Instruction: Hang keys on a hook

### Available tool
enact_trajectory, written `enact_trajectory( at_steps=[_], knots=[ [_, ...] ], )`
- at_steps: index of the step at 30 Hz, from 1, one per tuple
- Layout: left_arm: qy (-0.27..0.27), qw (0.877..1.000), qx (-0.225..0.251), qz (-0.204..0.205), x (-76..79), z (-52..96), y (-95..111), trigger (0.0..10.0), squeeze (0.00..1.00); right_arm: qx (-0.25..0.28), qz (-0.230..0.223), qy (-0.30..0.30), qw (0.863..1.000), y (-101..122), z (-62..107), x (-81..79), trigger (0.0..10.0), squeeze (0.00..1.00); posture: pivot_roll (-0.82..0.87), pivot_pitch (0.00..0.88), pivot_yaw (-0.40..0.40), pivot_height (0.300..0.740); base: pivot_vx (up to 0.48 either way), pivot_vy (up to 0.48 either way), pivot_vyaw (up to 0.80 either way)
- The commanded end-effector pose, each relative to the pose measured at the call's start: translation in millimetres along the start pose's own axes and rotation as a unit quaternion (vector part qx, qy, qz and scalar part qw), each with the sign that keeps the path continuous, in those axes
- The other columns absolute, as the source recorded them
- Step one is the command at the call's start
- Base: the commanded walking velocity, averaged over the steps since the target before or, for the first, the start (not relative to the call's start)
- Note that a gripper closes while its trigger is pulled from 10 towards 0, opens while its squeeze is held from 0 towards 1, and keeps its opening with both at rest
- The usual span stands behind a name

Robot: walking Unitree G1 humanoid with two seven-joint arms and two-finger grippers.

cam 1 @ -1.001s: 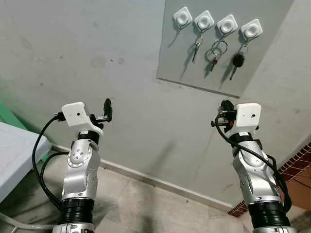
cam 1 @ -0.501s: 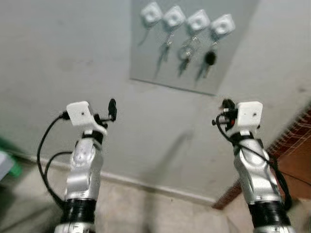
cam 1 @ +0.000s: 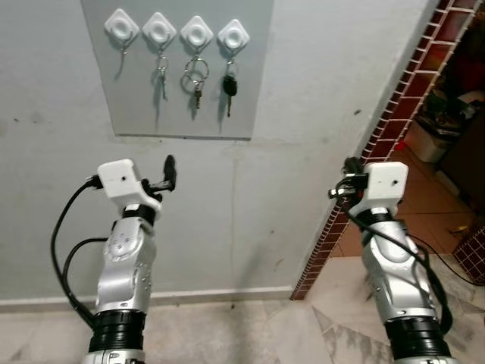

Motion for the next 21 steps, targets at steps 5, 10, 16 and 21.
enact_trajectory(
  at_steps=[5,10,16,21],
  knots=[
    [-0.02,1.0,0.008,0.003,12.8,-0.9,8.8,10.0,0.0,0.043,-0.015,-0.018,0.999,19.2,-3.7,11.8,10.0,0.0,0.03,0.0,-0.049,0.74,0.0,0.0,0.0],
    [-0.034,0.999,0.008,0.003,17.3,-2.4,9.6,10.0,0.0,0.038,-0.01,-0.028,0.999,15.2,-2.1,19.2,10.0,0.0,0.02,0.0,-0.024,0.74,0.0,0.0,0.0],
    [-0.04,0.999,0.003,0.001,20.1,-6.6,8.8,10.0,0.0,0.039,-0.014,-0.032,0.999,14.2,0.1,20.2,10.0,0.0,0.02,0.0,-0.005,0.74,0.0,0.0,0.0],
    [-0.047,0.999,-0.002,-0.002,20.8,-8.7,8.7,10.0,0.0,0.039,-0.012,-0.032,0.999,13.0,0.7,18.8,10.0,0.0,0.01,0.0,0.02,0.74,0.0,0.0,0.0]
  ],
)
Point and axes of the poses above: a point about 5 cm out from each wrist's last joint towards the gripper, its own z axis pointing back from the gripper into the wrist, its own y axis along the axis of the wrist's last joint, x = y × z, the point moved 2 cm from there along -z, pointing out of the wrist towards the gripper, and after that the axes turned 6 degrees about z, right-handed, at the moved point
